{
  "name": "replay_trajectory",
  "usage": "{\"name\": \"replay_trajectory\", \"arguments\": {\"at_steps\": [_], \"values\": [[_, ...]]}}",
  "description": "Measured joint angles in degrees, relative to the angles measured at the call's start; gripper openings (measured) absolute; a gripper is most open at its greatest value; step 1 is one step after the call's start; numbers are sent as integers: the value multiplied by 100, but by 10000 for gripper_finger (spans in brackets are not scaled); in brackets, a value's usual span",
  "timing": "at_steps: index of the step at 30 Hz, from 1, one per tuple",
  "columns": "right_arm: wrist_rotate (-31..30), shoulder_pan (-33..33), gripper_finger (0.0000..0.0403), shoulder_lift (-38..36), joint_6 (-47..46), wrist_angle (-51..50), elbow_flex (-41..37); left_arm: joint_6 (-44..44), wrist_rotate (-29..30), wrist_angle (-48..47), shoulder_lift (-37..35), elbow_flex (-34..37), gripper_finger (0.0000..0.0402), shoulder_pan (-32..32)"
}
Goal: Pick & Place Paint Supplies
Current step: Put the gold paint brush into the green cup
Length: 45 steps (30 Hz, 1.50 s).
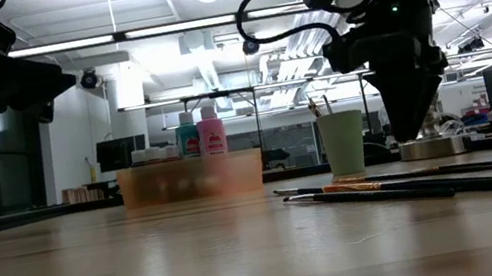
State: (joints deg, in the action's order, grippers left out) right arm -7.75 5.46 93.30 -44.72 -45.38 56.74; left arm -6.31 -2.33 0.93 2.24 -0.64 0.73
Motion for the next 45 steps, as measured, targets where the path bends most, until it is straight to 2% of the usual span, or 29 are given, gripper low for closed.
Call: {"name": "replay_trajectory", "arguments": {"at_steps": [12,45], "values": [[20,-180,188,648,459,303,-30,0,0,0,1,0,126,0],[173,-300,188,647,806,326,-31,0,0,0,0,0,126,-2]]}}
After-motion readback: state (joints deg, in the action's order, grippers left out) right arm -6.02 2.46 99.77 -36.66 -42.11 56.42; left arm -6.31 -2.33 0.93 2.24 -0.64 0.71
